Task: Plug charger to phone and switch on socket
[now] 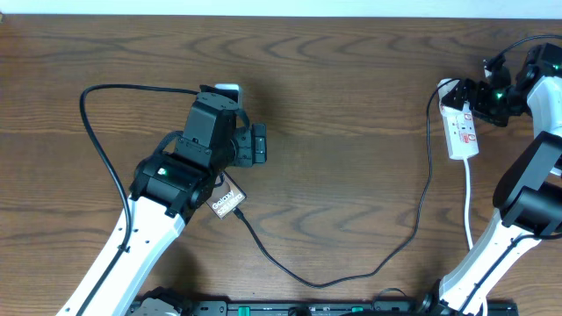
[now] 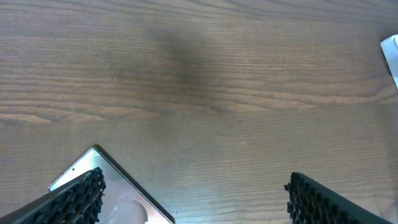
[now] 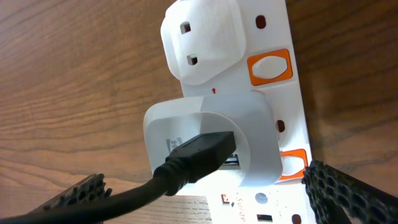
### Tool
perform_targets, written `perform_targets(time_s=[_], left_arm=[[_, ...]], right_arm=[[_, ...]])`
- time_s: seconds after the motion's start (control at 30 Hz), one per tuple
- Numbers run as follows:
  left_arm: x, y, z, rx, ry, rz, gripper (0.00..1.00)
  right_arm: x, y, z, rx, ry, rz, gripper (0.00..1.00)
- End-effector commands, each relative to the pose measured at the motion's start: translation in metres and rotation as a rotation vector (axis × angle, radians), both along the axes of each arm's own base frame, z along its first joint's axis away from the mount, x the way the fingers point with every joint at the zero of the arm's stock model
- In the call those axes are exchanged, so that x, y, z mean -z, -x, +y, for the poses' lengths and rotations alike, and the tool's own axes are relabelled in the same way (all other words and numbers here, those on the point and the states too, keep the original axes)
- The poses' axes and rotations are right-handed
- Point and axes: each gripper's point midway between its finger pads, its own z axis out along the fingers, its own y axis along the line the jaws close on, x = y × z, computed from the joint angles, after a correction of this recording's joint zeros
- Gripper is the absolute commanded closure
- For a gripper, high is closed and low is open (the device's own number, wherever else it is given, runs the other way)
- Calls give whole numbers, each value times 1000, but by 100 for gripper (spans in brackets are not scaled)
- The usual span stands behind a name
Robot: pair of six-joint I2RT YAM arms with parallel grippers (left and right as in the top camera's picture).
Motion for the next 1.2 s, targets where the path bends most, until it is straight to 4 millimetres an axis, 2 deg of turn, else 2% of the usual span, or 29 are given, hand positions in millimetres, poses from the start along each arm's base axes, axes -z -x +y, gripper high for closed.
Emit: perform_targets(time_s=[0.0, 0.3, 0.47, 0.77, 0.93, 1.17], left_arm=[[-2, 0, 2, -1, -14, -10, 8], [-1, 1, 2, 0, -18, -2, 8], [2, 4, 4, 0, -25, 12, 8], [2, 3, 3, 0, -23, 10, 8], [2, 3, 3, 0, -23, 10, 8], [2, 3, 3, 0, -23, 11, 8]], right_arm=[[1, -7, 12, -44, -8, -15, 1], [6, -9, 32, -84, -10, 1, 1], [14, -9, 36, -76, -23, 23, 1], [16, -5, 37, -66, -35, 44, 1], [17, -4, 44, -65, -56, 52, 1], [30, 5, 53, -62, -83, 84, 1]])
